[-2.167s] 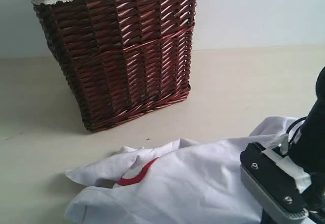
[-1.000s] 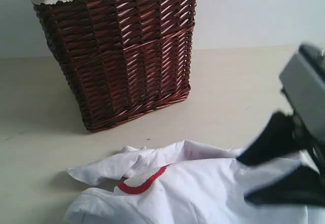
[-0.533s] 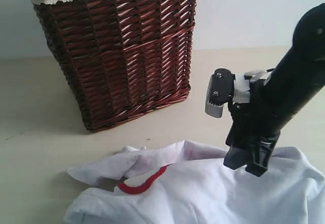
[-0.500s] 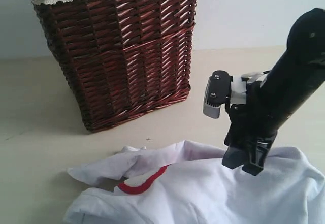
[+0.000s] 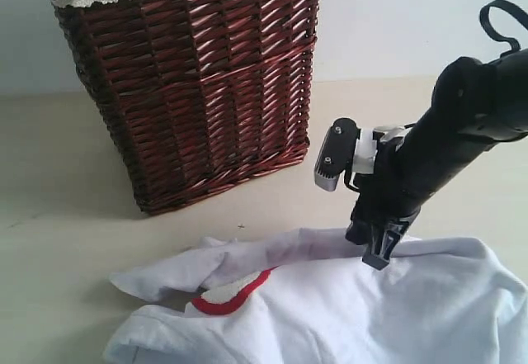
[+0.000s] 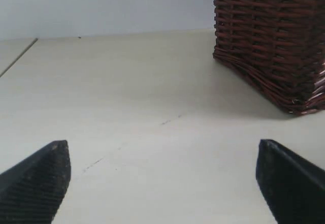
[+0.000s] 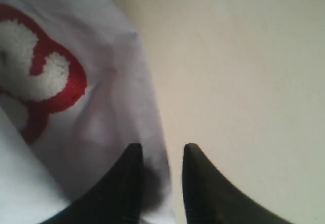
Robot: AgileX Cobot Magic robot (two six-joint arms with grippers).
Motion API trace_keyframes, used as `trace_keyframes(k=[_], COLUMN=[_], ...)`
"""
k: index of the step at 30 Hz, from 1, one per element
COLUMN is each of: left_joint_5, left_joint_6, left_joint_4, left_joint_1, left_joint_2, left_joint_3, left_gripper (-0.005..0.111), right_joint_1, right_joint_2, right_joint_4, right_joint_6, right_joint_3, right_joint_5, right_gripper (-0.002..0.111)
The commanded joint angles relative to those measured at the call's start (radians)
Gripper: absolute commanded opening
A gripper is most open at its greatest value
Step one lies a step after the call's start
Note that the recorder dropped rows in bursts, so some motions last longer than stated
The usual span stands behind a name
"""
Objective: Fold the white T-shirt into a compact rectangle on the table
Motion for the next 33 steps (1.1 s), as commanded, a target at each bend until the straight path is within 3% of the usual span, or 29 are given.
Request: trace_keyframes(k=[1, 2, 10, 14, 18, 21, 24, 26, 29, 33], left_joint_5=[-0.005, -0.005, -0.005, -0.005, -0.005, -0.005, -0.005, -0.005, -0.005, -0.005], left_joint_6=[-0.004, -0.004, -0.004, -0.004, -0.004, -0.004, -0.004, -0.004, -0.004, -0.004], left_joint_4=[-0.007, -0.007, -0.007, -0.007, -0.007, -0.007, -0.007, -0.007, -0.007, -0.007], left_joint_1=[0.003, 0.003, 0.003, 0.003, 0.003, 0.003, 0.003, 0.003, 0.003, 0.003], left_joint_2=[-0.006, -0.006, -0.006, -0.006, -0.006, -0.006, -0.006, -0.006, -0.006, -0.006], left_joint_3=[-0.001, -0.001, -0.001, -0.001, -0.001, -0.001, -0.001, -0.001, -0.001, -0.001], left_gripper=[0.094, 0.094, 0.094, 0.094, 0.094, 0.094, 0.094, 0.094, 0.094, 0.094], right_joint_1=[-0.006, -0.006, -0.006, -0.006, -0.006, -0.006, -0.006, -0.006, 0.01, 0.045], right_joint_2=[0.022, 0.019, -0.057, -0.08, -0.065, -0.031, -0.015, -0.028, -0.095, -0.228], right_joint_4=[0.003, 0.003, -0.105, -0.088, -0.067, -0.067, -0.067, -0.065, -0.063, 0.0], right_joint_6=[-0.019, -0.035, -0.035, -0.022, -0.017, -0.017, -0.015, -0.012, -0.008, -0.029], right_joint_3=[-0.006, -0.006, -0.089, -0.154, -0.169, -0.169, -0.167, -0.167, -0.167, -0.167], right_joint_5=[0.008, -0.016, -0.21, -0.16, 0.029, 0.167, 0.135, 0.089, 0.032, 0.014], right_gripper=[0.007, 0.001, 0.0, 0.0, 0.001, 0.019, 0.046, 0.056, 0.062, 0.062])
